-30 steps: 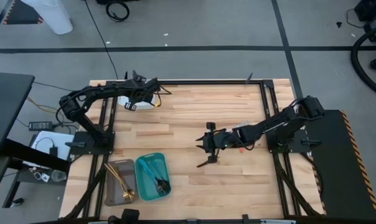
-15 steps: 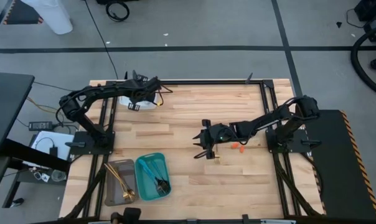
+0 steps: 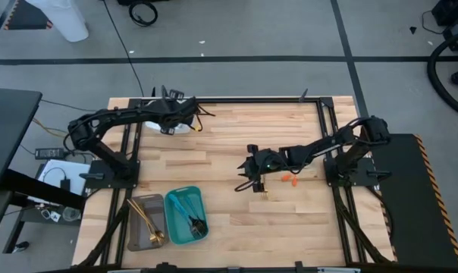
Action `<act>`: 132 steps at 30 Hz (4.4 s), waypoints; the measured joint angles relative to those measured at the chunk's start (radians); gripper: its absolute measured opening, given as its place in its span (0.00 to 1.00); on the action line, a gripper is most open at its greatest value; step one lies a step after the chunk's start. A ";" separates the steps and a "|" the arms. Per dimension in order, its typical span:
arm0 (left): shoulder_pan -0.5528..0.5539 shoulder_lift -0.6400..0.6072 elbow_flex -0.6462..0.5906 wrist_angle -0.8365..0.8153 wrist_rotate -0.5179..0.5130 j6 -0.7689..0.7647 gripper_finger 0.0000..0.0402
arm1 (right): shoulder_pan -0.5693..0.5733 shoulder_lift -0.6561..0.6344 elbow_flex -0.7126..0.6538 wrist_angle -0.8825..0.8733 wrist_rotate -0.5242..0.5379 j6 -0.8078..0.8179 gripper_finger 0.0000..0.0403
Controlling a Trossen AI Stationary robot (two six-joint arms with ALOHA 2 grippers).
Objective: Sort silverware by color (type)
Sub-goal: Put the orange fork into the white bin
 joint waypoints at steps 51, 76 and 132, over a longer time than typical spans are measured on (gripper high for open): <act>-0.703 -0.070 0.006 0.180 0.280 -0.829 0.16 | -0.216 -0.015 0.117 -1.027 0.058 -0.082 0.33; -0.698 -0.070 0.005 0.147 0.279 -0.823 0.16 | -0.248 -0.065 0.090 -1.015 0.002 -0.005 0.06; -0.623 0.056 -0.142 1.481 0.039 -0.705 0.43 | 0.065 -0.097 0.120 0.236 0.647 0.068 0.06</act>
